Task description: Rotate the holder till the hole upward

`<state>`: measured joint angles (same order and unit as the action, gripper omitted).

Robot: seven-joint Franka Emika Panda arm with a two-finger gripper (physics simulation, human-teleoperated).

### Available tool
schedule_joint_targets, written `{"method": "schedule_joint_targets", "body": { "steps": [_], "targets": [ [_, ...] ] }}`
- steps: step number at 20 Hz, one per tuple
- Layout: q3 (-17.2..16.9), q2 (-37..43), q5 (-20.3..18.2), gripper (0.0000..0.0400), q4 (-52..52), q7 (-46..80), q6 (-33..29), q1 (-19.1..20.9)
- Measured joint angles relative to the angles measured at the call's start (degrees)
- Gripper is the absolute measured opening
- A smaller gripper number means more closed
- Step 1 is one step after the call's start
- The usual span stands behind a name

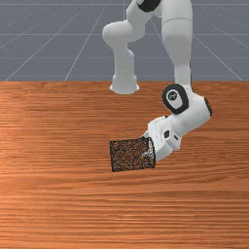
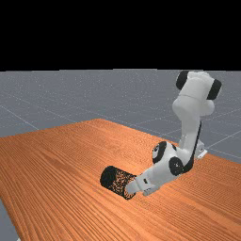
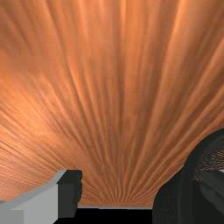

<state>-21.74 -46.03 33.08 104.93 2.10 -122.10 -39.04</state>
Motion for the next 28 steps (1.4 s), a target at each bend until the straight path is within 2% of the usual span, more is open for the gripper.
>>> {"method": "schedule_joint_targets", "body": {
  "steps": [2,3,4,5,6,7,8,9,10,11,12,14,15,16,17,18,19,20,21,22,23,24,25,26,27,28],
  "targets": [
    [-0.9,0.3,1.0,0.0400,1.3,-0.1,-1.3,0.5],
    [-1.3,0.2,1.5,0.0263,1.5,-0.1,-1.4,0.6],
    [-1.5,0.7,1.7,0.0172,1.8,-0.2,-2.1,0.8],
    [-1.7,0.8,1.9,0.0144,1.8,-0.2,-2.2,0.7],
    [-2.0,0.8,2.2,0.0178,1.6,0.0,-1.8,0.5],
    [-2.1,0.7,2.4,0.0119,1.5,0.1,-1.6,0.3],
    [-1.9,1.1,2.1,0.0139,2.0,-0.2,-2.6,0.7],
    [-1.9,0.9,2.1,0.0123,1.8,-0.1,-2.3,0.6],
    [-1.6,1.3,1.8,0.0169,2.3,-0.4,-3.2,0.9],
    [-1.4,2.6,2.8,0.0165,4.3,-1.2,-6.1,1.2],
    [0.0,4.0,-0.2,0.0165,5.0,-3.1,-7.5,3.2],
    [1.6,6.5,-2.6,0.0173,6.9,-6.4,-9.8,5.4],
    [3.4,8.4,-4.8,0.0183,9.1,-9.1,-12.7,7.5],
    [5.0,10.3,-8.1,0.0199,10.4,-12.6,-12.8,9.2],
    [5.1,12.4,-7.5,0.0200,13.3,-12.6,-15.0,9.3],
    [8.2,15.0,-12.6,0.0236,17.0,-17.1,-17.3,12.5],
    [11.8,17.5,-25.5,0.0313,17.1,-29.6,-12.2,16.8],
    [9.4,20.7,-23.8,0.0206,18.7,-28.7,-11.9,14.1],
    [7.3,23.3,-22.3,0.0152,19.4,-28.0,-11.1,12.1],
    [8.3,24.5,-33.9,0.0169,17.7,-39.4,-2.4,14.5],
    [6.6,27.0,-35.5,0.0123,17.8,-41.1,-0.4,13.6],
    [5.6,29.9,-37.0,0.0110,20.4,-44.0,-1.7,13.1],
    [3.7,31.9,-39.4,0.0144,23.5,-46.2,-0.4,11.9],
    [1.9,34.4,-40.2,0.0126,27.0,-47.2,-0.7,10.6],
    [-0.3,36.9,-41.0,0.0147,30.4,-48.3,-0.9,9.0],
    [-3.0,39.4,-41.6,0.0148,34.0,-49.5,-1.0,6.9]
  ]
}}
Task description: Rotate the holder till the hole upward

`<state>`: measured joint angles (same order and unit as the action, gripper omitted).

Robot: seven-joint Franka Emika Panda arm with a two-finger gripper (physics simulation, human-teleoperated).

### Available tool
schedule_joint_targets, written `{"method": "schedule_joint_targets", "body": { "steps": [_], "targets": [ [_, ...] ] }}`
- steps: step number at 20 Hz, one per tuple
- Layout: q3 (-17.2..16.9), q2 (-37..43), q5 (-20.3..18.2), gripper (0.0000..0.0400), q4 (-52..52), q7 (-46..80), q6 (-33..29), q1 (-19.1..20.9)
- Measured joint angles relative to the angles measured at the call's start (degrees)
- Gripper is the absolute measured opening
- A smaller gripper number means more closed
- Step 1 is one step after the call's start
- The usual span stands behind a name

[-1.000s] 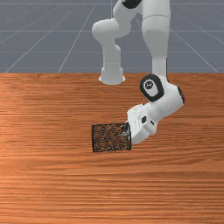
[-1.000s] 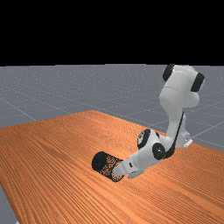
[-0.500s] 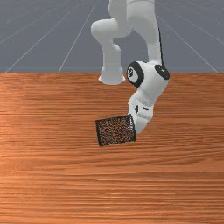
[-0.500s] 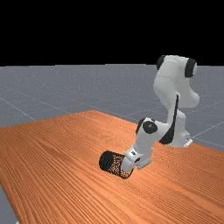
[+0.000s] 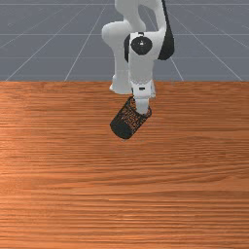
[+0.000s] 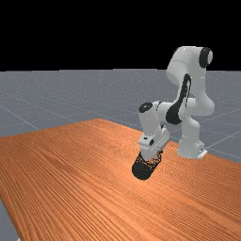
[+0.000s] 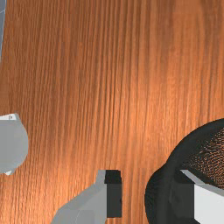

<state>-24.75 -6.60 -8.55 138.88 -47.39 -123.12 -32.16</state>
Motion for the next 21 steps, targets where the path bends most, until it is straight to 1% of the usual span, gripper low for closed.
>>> {"method": "schedule_joint_targets", "body": {
  "steps": [1,2,3,4,5,6,7,8,10,11,12,13,14,15,16,17,18,19,21],
  "targets": [
    [-2.8,2.4,-0.6,0.0147,3.1,-1.1,0.1,-2.1],
    [-3.8,1.9,-0.6,0.0135,1.6,-2.7,3.7,-1.6],
    [-5.7,1.5,-1.6,0.0137,1.5,-6.8,4.1,0.6],
    [-7.4,3.2,-0.6,0.0169,3.4,-8.1,-1.5,1.7],
    [-8.2,5.9,2.8,0.0146,5.8,-6.2,-9.2,2.0],
    [-7.5,-0.4,-3.3,0.0157,-2.0,-16.3,7.7,7.9],
    [-8.7,-1.8,-5.3,0.0137,-3.7,-21.9,8.4,12.0],
    [-9.1,-3.7,-7.2,0.0114,-6.8,-26.9,10.3,16.2],
    [-8.6,-10.5,-12.6,0.0120,-16.3,-36.9,15.7,26.1],
    [-9.0,-12.9,-14.5,0.0247,-18.9,-41.9,14.6,29.7],
    [-9.6,-14.0,-15.2,0.0309,-20.2,-45.1,13.0,31.8],
    [-10.0,-15.1,-15.7,0.0342,-21.7,-47.4,12.1,33.5],
    [-7.8,-20.1,-18.6,0.0365,-30.1,-49.2,20.3,39.2],
    [-7.9,-22.2,-19.1,0.0373,-33.3,-51.8,20.3,41.7],
    [-11.1,-18.5,-16.1,0.0388,-27.0,-52.6,9.2,38.2],
    [-10.8,-19.7,-16.7,0.0393,-29.4,-53.7,10.7,39.7],
    [-10.9,-20.1,-16.8,0.0396,-30.5,-54.3,10.6,40.3],
    [-12.8,-17.3,-13.7,0.0397,-26.0,-52.0,3.2,37.1],
    [-13.0,-17.1,-13.6,0.0399,-25.5,-51.6,2.4,36.9]
  ]
}}
